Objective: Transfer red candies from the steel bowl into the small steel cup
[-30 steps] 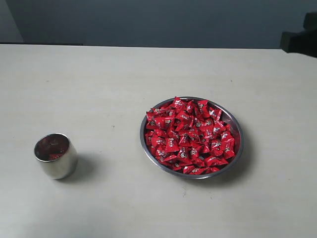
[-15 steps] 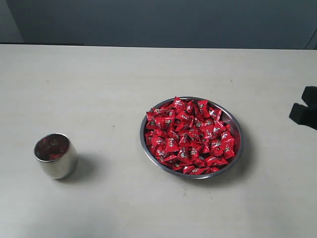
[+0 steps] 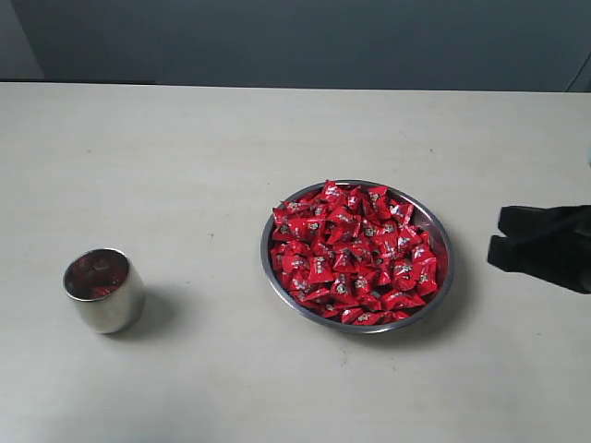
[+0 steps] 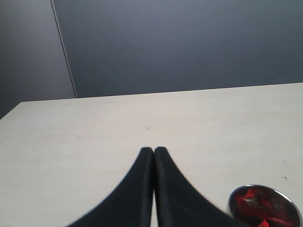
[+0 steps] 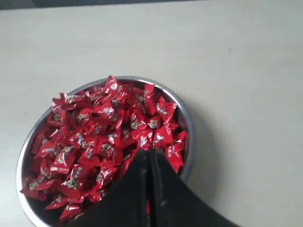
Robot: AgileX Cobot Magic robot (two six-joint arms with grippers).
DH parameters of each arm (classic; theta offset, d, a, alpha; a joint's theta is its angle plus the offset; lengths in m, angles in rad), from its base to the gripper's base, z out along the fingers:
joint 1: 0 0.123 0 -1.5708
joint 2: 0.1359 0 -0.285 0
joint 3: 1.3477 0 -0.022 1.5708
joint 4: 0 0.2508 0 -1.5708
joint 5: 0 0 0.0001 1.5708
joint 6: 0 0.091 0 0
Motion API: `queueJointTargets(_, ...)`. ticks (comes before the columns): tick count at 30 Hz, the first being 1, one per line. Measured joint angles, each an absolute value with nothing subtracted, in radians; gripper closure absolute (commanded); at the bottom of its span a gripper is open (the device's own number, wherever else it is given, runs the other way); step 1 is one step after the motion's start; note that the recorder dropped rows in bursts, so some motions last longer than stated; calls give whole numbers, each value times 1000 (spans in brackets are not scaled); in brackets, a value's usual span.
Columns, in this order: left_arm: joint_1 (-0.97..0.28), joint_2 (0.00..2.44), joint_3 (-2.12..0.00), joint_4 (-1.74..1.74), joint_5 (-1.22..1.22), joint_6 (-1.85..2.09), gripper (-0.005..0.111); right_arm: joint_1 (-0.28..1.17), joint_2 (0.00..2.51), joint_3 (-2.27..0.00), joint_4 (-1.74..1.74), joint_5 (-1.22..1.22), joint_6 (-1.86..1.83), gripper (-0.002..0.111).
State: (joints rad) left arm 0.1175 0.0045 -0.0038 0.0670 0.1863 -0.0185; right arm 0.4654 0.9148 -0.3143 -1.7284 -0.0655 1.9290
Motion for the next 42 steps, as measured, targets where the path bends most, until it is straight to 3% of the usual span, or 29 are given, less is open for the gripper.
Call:
queueJointTargets(23,118,4,-4,67,186,-19,106,465,1677,-769,-1736,-325,1651,109)
queueJointTargets(32,118,4,-4,67,186,-19,106,465,1774,-852,-1738,-345,1645,68)
queueJointTargets(42,118,4,-4,67,186,-19,106,465,1855,-852,-1740,-361,1674,68)
